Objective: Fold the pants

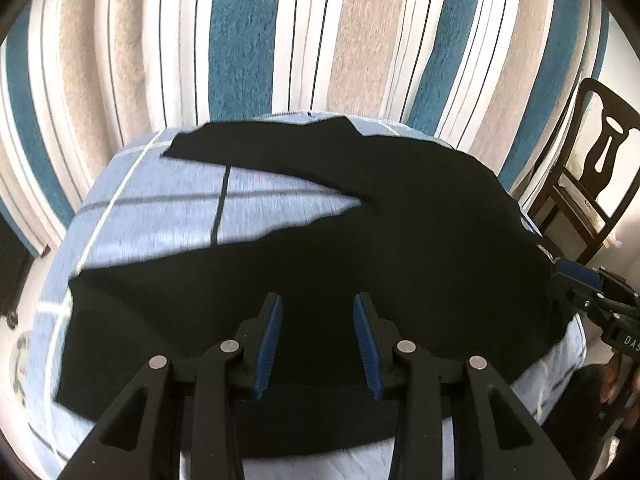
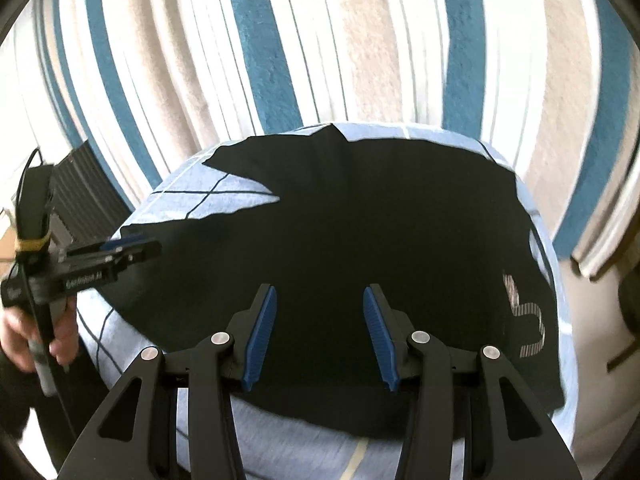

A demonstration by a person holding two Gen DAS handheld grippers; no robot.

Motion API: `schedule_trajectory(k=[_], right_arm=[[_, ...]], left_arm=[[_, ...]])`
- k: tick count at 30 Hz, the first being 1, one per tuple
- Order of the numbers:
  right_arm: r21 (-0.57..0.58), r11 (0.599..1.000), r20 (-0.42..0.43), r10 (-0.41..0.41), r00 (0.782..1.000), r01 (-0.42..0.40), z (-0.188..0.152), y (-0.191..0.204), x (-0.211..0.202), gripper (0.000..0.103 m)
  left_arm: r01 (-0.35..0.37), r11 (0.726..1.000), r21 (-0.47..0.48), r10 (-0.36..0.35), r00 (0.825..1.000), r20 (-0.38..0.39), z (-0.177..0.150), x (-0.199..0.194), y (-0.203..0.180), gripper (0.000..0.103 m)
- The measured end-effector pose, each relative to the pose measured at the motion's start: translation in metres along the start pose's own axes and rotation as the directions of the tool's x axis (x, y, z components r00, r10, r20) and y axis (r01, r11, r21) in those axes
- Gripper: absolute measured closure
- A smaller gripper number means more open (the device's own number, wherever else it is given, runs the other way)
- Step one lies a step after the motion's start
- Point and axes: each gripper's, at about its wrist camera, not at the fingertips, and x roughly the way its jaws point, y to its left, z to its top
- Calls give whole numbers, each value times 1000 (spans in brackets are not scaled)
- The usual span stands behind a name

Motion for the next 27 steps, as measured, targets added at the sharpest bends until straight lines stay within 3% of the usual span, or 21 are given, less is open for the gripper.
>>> schedule_trajectory(k=[4,7,17,27], right_arm=[[-45,999,-10,17,1000,-17,30,-11,17,56],[-96,995,-14,26,1000,-27,53,-18,32,51],[-300,951,-96,54,994,-81,130,-62,119,43],[-312,940,-201,74,977,-136,184,-129,210,40]], left_arm=[[9,1000,27,-9,1000,18,31,16,15,62],[20,998,66,-22,999,29,55,31,24,54],[80,975,209,-75,997,-28,158,126,35,44],[37,960,279,-14,996,-86,223,241,44,43]])
